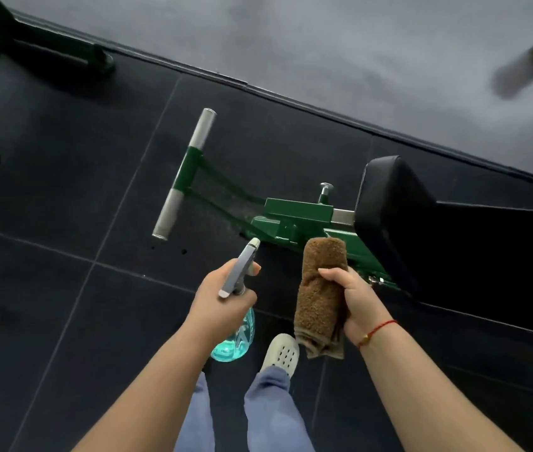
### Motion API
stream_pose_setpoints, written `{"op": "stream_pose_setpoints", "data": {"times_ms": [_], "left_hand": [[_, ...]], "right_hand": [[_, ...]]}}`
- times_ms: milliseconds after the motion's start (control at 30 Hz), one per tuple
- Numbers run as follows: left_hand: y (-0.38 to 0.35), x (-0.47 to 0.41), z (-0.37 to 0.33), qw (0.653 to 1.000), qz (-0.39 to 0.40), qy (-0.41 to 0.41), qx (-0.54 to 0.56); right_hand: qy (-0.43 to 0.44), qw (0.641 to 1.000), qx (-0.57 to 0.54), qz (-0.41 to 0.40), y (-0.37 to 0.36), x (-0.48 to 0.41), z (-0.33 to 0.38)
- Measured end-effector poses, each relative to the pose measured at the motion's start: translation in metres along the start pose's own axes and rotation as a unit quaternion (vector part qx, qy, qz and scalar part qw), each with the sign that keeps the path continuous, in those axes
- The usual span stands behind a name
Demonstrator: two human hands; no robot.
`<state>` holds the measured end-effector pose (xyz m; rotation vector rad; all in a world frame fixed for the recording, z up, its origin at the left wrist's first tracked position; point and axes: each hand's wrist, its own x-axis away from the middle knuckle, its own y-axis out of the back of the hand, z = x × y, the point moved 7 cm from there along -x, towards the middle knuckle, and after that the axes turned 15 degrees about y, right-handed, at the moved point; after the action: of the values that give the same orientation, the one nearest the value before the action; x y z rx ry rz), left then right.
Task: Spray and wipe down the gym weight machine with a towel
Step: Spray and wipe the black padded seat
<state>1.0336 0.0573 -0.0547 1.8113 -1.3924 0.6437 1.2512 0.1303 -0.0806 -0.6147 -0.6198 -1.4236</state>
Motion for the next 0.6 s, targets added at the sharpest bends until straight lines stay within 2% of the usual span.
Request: {"op": "stream_pose_setpoints", "data": {"times_ms": [100, 200, 300, 400, 500, 600], "left_hand": [[-0.012, -0.047, 0.011, 0.998, 0.029, -0.011, -0.056], [-0.022, -0.081, 0.013, 0.989, 0.013, -0.062, -0.137], [-0.032, -0.113, 0.017, 0.982, 0.021, -0.104, -0.154], [-0.051, -0.145, 0.025, 0.978, 0.067, -0.114, -0.159], [-0.075, -0.177, 0.031, 0.970, 0.079, -0.132, -0.189], [-0.095, -0.200, 0.027, 0.965, 0.074, -0.159, -0.194]], "right_hand": [[0.023, 0.999, 0.015, -0.035, 0.000, -0.034, -0.016], [0.059, 0.995, 0.048, -0.062, 0.001, -0.060, -0.023], [0.101, 0.988, 0.050, -0.110, 0.007, -0.088, -0.038], [0.155, 0.977, 0.040, -0.143, 0.009, -0.112, -0.057], [0.238, 0.953, 0.049, -0.182, 0.010, -0.137, -0.067], [0.327, 0.915, 0.105, -0.212, 0.010, -0.157, -0.060]]}}
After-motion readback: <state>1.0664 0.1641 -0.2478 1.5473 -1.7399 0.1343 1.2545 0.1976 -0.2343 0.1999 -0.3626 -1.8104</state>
